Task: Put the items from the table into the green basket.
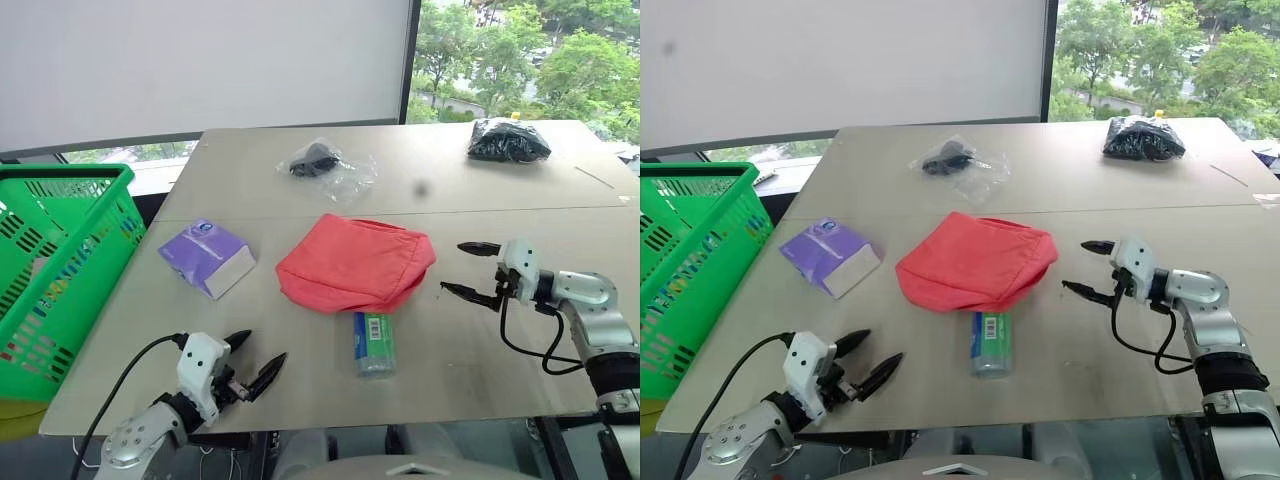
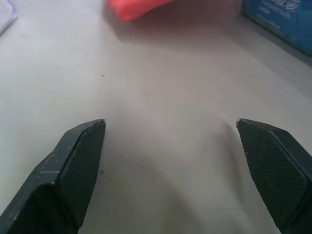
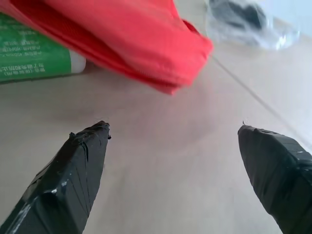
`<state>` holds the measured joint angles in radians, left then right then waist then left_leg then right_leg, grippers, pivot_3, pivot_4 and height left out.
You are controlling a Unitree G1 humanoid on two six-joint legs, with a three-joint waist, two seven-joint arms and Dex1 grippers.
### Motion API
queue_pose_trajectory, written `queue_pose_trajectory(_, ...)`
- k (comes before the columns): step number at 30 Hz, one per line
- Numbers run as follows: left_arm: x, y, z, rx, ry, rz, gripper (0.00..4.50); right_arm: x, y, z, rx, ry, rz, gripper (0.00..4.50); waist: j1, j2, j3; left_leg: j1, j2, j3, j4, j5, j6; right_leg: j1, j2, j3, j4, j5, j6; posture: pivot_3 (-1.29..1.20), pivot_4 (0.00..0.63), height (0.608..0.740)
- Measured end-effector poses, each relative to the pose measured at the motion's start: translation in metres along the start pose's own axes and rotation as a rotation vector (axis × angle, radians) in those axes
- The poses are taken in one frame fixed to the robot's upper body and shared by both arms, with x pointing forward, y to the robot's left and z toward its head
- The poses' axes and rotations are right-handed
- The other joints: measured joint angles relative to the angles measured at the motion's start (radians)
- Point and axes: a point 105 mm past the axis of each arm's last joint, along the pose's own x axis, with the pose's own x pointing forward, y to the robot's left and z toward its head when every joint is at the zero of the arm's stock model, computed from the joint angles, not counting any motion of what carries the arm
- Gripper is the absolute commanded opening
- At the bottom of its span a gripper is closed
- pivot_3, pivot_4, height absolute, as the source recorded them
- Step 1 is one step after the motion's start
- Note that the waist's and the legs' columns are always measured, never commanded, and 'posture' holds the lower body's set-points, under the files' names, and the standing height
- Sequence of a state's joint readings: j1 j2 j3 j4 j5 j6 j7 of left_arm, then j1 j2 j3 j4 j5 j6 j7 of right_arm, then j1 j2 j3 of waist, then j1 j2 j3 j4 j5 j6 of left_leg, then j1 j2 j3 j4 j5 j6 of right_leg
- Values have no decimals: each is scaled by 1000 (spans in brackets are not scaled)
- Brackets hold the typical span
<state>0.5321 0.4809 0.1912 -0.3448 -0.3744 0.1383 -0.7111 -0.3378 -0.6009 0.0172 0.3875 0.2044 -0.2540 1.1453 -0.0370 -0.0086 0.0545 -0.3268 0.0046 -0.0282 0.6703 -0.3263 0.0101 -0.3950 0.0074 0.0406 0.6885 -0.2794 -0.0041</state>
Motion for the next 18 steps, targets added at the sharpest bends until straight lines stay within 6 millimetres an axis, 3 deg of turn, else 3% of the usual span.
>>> queue_pose_trajectory(13, -40, -13, 74, 160, -100, -215, 4425, 33, 3, 58, -496, -143, 136, 4500, 14, -5, 7, 1, 1, -1, 0, 0, 0, -1, 0, -1, -3, 0, 0, 63, 33, 740)
queue_pose_trajectory(18, -40, -17, 92, 190, -124, -242, 4425, 42, 15, 53, -591, -138, 225, 4500, 30, -4, 7, 0, 1, -1, 0, -1, 1, -1, 0, -2, -5, 0, -1, 65, 33, 740)
